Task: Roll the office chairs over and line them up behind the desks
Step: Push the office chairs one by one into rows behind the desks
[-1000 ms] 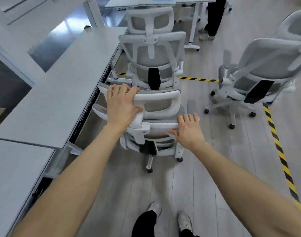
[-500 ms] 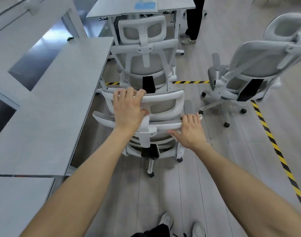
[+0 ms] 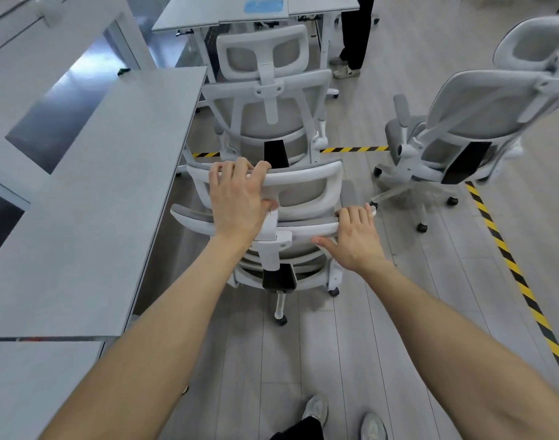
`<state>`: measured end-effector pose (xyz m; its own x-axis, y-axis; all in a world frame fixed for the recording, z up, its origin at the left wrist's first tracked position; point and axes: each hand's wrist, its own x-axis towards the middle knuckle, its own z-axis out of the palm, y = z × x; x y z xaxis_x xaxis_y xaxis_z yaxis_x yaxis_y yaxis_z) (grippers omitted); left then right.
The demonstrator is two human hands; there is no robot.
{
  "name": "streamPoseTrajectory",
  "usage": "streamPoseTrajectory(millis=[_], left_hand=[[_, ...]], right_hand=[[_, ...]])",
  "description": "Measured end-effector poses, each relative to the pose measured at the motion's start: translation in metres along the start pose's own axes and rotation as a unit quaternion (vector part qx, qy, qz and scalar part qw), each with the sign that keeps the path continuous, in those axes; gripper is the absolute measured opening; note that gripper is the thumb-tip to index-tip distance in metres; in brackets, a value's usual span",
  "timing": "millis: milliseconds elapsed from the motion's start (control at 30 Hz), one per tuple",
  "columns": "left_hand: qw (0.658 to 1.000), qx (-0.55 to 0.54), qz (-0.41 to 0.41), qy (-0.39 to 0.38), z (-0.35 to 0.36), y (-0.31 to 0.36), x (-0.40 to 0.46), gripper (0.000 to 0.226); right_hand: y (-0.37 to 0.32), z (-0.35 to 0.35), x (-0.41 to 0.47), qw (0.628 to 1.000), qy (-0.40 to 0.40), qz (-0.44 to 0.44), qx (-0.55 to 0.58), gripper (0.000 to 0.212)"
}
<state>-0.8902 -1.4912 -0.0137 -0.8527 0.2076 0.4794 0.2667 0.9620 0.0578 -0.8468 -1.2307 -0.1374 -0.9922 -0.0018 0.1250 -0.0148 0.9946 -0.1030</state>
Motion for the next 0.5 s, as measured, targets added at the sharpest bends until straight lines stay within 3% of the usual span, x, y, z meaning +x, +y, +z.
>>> streamPoseTrajectory(millis=[400,500], left_hand=[[1.000,0.006,0.009,-0.011,-0.006,0.002,0.006,0.069],[0.999,0.011,0.021,-0.043,-0.016,0.003,0.007,0.069]], right_hand=[[0.000,-0.007,0.003,1.000,-0.006,0.000,0.016,0.092],[-0.002,-0.022,0.003,0.999,-0.037,-0.004,0.022,0.081]])
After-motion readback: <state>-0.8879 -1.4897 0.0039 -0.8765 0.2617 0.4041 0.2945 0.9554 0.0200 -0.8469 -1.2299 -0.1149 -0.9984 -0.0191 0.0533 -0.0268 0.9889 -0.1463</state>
